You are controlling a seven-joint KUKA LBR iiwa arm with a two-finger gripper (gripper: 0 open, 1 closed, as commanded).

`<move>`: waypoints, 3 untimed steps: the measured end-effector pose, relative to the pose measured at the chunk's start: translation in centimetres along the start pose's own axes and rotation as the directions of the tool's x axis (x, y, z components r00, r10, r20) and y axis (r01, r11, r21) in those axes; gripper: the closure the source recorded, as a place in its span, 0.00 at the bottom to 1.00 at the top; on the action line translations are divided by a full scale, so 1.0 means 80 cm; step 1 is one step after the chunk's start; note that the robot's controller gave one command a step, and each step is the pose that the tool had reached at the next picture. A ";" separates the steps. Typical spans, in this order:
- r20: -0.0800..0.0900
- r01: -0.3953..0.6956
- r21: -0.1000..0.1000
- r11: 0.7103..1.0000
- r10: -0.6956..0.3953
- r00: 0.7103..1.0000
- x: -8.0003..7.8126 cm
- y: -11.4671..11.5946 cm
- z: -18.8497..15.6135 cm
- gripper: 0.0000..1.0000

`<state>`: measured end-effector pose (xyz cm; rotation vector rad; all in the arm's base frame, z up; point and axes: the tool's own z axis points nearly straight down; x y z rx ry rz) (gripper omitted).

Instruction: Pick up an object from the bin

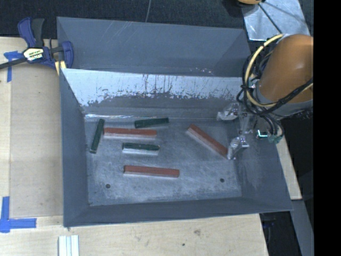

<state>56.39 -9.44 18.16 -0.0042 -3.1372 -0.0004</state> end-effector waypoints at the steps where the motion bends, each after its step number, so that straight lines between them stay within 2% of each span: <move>1: 0.008 0.002 0.001 1.000 -0.002 1.000 -0.002 0.000 -0.005 0.00; 2: 0.014 -0.066 0.001 0.998 0.066 0.998 -0.012 -0.001 0.042 0.00; 3: 0.024 -0.083 -0.001 0.997 0.083 0.996 -0.041 -0.010 0.131 1.00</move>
Offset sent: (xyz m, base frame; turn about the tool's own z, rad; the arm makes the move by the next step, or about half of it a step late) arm 0.0171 0.0000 -0.1028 0.1712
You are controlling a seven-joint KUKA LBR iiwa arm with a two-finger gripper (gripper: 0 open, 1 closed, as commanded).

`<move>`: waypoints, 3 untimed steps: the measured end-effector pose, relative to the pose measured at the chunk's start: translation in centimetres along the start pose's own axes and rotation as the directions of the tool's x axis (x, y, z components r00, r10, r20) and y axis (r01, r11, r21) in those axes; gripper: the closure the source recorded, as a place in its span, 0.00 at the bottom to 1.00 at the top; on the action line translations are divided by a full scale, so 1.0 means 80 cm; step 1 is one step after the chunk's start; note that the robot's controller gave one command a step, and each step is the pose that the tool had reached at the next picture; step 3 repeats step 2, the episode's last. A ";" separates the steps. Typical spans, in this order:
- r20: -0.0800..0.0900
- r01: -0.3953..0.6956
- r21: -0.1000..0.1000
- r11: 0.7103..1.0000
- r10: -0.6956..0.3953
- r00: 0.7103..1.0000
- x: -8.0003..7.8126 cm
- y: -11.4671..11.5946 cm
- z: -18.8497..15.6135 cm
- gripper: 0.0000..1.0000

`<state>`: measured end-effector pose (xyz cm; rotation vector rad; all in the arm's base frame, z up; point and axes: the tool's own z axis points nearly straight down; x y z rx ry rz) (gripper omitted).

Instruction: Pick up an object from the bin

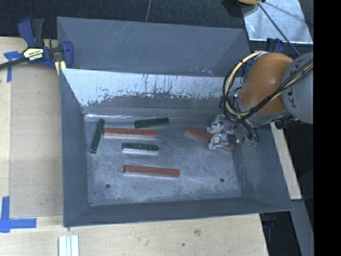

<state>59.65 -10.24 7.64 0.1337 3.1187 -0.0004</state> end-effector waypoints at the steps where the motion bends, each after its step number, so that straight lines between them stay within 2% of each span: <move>1: 0.000 0.001 0.000 1.000 -0.001 1.000 0.000 0.000 0.000 1.00; 2: -0.007 -0.012 0.002 1.000 0.012 1.000 -0.005 -0.017 -0.227 1.00; 3: -0.007 -0.012 0.002 1.000 0.012 1.000 -0.005 -0.017 -0.227 1.00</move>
Offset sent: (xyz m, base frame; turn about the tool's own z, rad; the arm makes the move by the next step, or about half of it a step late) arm -0.0034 -0.0132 0.1760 0.0126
